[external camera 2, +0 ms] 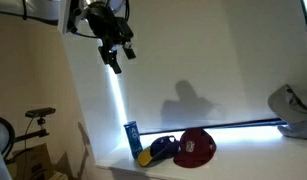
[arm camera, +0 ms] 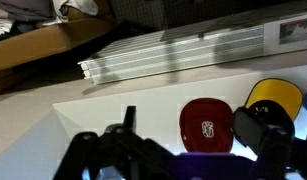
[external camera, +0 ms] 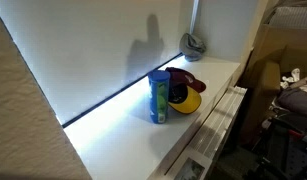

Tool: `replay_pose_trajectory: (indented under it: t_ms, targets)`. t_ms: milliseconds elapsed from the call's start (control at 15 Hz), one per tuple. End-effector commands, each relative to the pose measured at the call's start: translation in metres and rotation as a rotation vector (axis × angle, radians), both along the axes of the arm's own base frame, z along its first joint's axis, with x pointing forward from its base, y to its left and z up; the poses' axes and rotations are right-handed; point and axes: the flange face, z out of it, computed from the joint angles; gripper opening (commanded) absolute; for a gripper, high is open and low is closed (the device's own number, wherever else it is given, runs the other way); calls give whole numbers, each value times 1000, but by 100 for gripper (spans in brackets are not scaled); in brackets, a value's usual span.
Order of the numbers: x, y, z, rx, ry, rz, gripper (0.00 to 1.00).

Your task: Pick the red cap, put it on the blue bottle, pick it again and put it on the windowsill

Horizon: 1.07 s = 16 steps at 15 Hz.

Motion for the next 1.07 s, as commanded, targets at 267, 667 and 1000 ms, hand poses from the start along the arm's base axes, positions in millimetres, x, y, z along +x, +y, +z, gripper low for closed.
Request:
replay_pose_trajectory:
  t_ms: [267, 667, 1000]
  targets:
    - [0, 0, 1, 1, 1, 0, 100]
    - [0, 0, 1, 1, 1, 0, 100]
    - [30, 10, -20, 17, 118, 80, 100]
